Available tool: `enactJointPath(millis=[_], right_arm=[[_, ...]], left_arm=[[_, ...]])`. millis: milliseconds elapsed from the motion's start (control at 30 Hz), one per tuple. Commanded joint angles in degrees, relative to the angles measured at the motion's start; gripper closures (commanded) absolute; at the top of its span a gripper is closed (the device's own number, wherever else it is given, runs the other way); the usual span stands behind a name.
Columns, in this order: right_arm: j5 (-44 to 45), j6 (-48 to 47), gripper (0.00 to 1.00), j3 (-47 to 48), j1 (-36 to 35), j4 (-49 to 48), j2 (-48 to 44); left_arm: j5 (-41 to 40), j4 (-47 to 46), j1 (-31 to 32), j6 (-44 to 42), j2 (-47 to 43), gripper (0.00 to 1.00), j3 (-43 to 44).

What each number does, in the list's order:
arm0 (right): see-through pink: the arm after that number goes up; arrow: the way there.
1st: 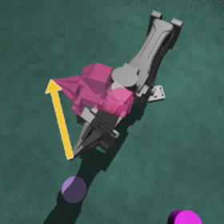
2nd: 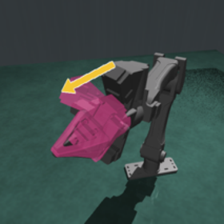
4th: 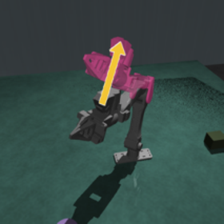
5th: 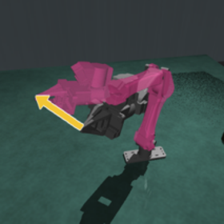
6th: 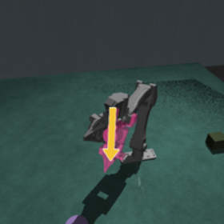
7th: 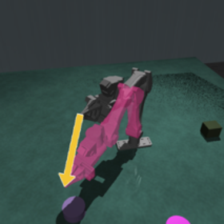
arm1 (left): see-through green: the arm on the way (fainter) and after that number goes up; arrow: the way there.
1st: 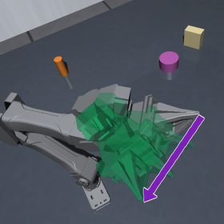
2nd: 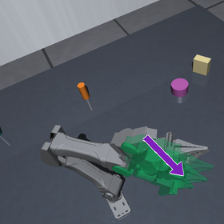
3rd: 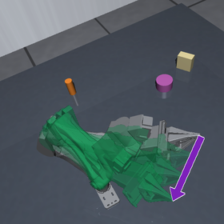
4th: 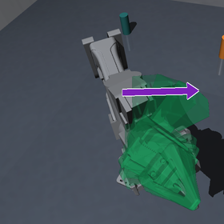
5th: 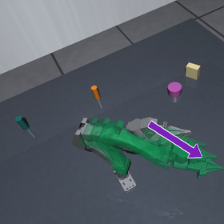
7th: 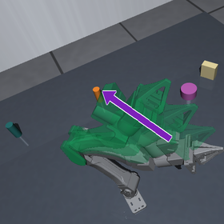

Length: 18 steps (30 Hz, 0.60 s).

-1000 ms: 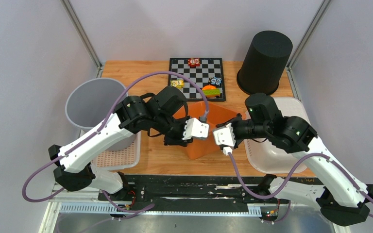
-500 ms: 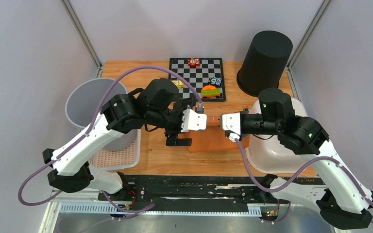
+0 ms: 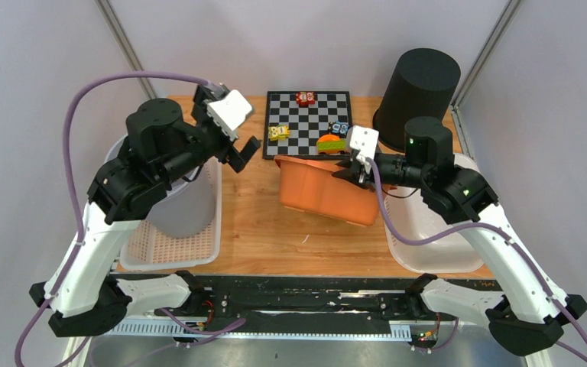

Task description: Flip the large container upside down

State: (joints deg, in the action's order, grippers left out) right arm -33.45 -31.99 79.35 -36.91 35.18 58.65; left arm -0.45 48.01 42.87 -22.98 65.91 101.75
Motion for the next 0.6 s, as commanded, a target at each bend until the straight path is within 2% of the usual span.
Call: enactJointPath(millis=[0, 300, 433, 567], right_arm=[[-6.54, 13.62, 0.98, 4.44, 2.37, -0.72, 2.42], [-9.07, 25.27, 0.98, 11.50, 3.61, -3.11, 7.51], [-9.39, 32.64, 0.98, 10.26, 5.26, -6.78, 8.91], [-10.12, 42.42, 0.98, 7.16, 9.77, -12.03, 9.96]], left_arm=[[-9.83, -6.87, -3.80, 4.76, -2.33, 0.00, -2.59], [-10.82, -9.13, -7.70, 5.38, -6.40, 0.00, -6.77], [-10.85, -9.24, -8.12, 4.64, -7.79, 0.00, -7.71], [-10.87, -9.53, -8.26, 3.97, -8.71, 0.00, -8.97]])
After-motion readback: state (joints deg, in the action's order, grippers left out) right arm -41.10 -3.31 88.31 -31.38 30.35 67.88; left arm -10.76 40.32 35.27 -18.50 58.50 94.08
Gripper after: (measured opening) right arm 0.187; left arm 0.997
